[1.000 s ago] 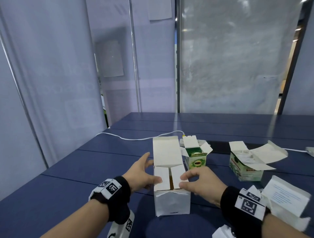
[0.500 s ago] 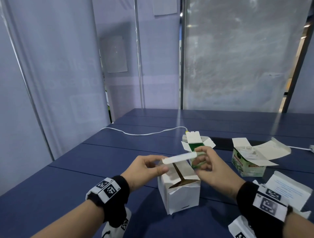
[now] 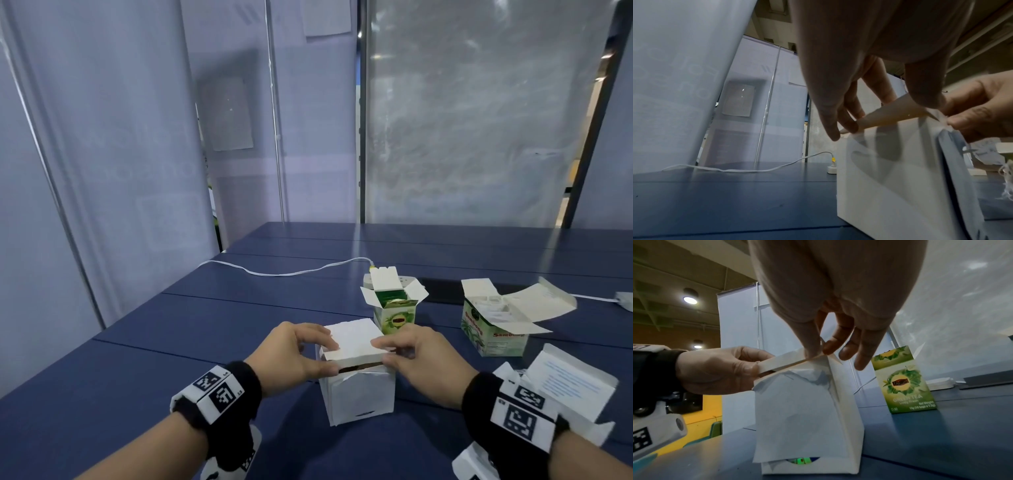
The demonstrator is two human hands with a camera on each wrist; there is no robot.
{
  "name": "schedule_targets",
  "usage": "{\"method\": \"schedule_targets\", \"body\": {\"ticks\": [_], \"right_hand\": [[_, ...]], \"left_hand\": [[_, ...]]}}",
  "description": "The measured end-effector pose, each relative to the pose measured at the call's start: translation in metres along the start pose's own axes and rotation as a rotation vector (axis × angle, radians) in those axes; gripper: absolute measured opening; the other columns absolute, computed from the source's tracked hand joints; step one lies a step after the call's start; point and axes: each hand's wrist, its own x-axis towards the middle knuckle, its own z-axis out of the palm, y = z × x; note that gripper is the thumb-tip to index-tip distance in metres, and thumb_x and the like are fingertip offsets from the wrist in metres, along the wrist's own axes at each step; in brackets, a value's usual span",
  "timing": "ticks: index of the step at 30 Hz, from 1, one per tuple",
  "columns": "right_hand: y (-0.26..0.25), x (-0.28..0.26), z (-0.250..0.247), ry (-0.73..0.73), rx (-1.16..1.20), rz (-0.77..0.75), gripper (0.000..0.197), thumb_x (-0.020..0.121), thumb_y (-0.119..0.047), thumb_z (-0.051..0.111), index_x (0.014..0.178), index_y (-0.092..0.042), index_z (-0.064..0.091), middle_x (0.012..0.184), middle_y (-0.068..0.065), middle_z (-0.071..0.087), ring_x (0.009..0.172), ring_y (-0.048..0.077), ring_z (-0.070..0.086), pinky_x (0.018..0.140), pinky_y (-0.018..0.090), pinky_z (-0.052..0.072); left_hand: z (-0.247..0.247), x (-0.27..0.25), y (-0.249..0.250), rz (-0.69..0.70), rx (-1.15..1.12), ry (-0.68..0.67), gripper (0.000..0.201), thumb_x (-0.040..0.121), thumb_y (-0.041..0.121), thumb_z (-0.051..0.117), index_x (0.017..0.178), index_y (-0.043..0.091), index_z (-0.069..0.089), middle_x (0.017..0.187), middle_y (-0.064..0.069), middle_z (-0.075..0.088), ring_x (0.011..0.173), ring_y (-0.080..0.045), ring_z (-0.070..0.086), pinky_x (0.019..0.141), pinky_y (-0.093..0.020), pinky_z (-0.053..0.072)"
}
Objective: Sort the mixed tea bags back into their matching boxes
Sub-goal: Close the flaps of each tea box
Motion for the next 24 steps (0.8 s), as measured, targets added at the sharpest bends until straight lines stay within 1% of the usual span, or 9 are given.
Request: {"method": "schedule_targets", "body": {"ticks": [2,5,8,10,13,16,20,22,24], "right_hand": [[0.0,0.001,0.0,0.001,-0.025,0.004,0.027,0.086,-0.013,0.069,0.108,-0.028,0.072,0.084,-0.017,0.057,0.08,-0.006,0.054,0.072,-0.002,0.036],[-0.001,0.004,0.0,-0.011,-0.035,0.016,0.029,0.087,-0.009,0.067,0.111,-0.023,0.071,0.081,-0.022,0.056,0.078,-0.01,0.053,0.07,-0.004,0.035],[-0.002,0.007,0.0,-0.02,-0.053,0.034,0.03,0.087,-0.008,0.066,0.113,-0.021,0.071,0.081,-0.024,0.056,0.081,-0.012,0.053,0.071,-0.006,0.034],[-0.001,0.009,-0.001,-0.017,-0.062,0.051,0.029,0.087,-0.009,0.067,0.114,-0.021,0.071,0.082,-0.026,0.054,0.081,-0.013,0.051,0.072,-0.005,0.034],[0.001,0.012,-0.002,-0.023,-0.099,0.073,0.029,0.087,-0.014,0.068,0.114,-0.023,0.071,0.083,-0.027,0.053,0.085,-0.007,0.053,0.086,0.006,0.035],[0.0,0.014,-0.003,-0.053,-0.146,0.09,0.028,0.088,-0.019,0.066,0.114,-0.026,0.07,0.08,-0.026,0.052,0.095,0.0,0.054,0.092,0.015,0.038],[0.0,0.015,-0.004,-0.071,-0.128,0.083,0.027,0.09,-0.019,0.065,0.115,-0.024,0.07,0.08,-0.026,0.053,0.095,-0.001,0.054,0.09,0.012,0.037],[0.0,0.016,-0.004,-0.082,-0.11,0.079,0.024,0.091,-0.017,0.063,0.114,-0.021,0.071,0.082,-0.026,0.056,0.087,-0.005,0.056,0.08,0.003,0.035],[-0.002,0.016,-0.005,-0.102,-0.082,0.088,0.022,0.093,-0.013,0.059,0.111,-0.017,0.072,0.087,-0.022,0.06,0.08,-0.007,0.058,0.071,0.0,0.037]], "left_hand": [[0.003,0.0,0.002,0.006,0.08,0.012,0.023,0.07,0.034,0.083,0.09,0.039,0.073,0.122,0.019,0.058,0.113,0.004,0.053,0.102,-0.021,0.04],[0.005,0.002,0.007,0.0,0.148,0.025,0.023,0.071,0.032,0.083,0.09,0.038,0.073,0.123,0.017,0.055,0.113,-0.001,0.052,0.1,-0.022,0.042],[0.008,0.003,0.011,-0.009,0.17,0.068,0.022,0.07,0.029,0.083,0.087,0.036,0.072,0.114,0.017,0.053,0.105,-0.002,0.052,0.089,-0.016,0.042],[0.011,0.005,0.012,-0.017,0.188,0.134,0.019,0.07,0.028,0.083,0.084,0.032,0.071,0.103,0.013,0.055,0.094,-0.002,0.053,0.077,-0.009,0.039],[0.013,0.008,0.012,-0.033,0.158,0.174,0.013,0.071,0.024,0.082,0.079,0.026,0.072,0.079,0.008,0.06,0.066,0.001,0.051,0.058,-0.004,0.037],[0.013,0.01,0.011,-0.054,0.08,0.153,0.011,0.072,0.02,0.082,0.076,0.023,0.073,0.06,0.012,0.056,0.05,0.003,0.046,0.053,-0.007,0.038],[0.012,0.011,0.01,-0.083,0.025,0.135,0.013,0.07,0.017,0.084,0.071,0.025,0.074,0.058,0.012,0.06,0.051,0.003,0.05,0.056,-0.007,0.041],[0.012,0.014,0.011,-0.101,0.035,0.125,0.01,0.069,0.018,0.085,0.072,0.024,0.077,0.065,0.012,0.068,0.059,0.005,0.06,0.059,-0.004,0.043],[0.011,0.019,0.013,-0.101,0.104,0.106,0.008,0.07,0.019,0.084,0.076,0.02,0.078,0.072,0.013,0.072,0.069,0.007,0.063,0.061,-0.001,0.043]]}}
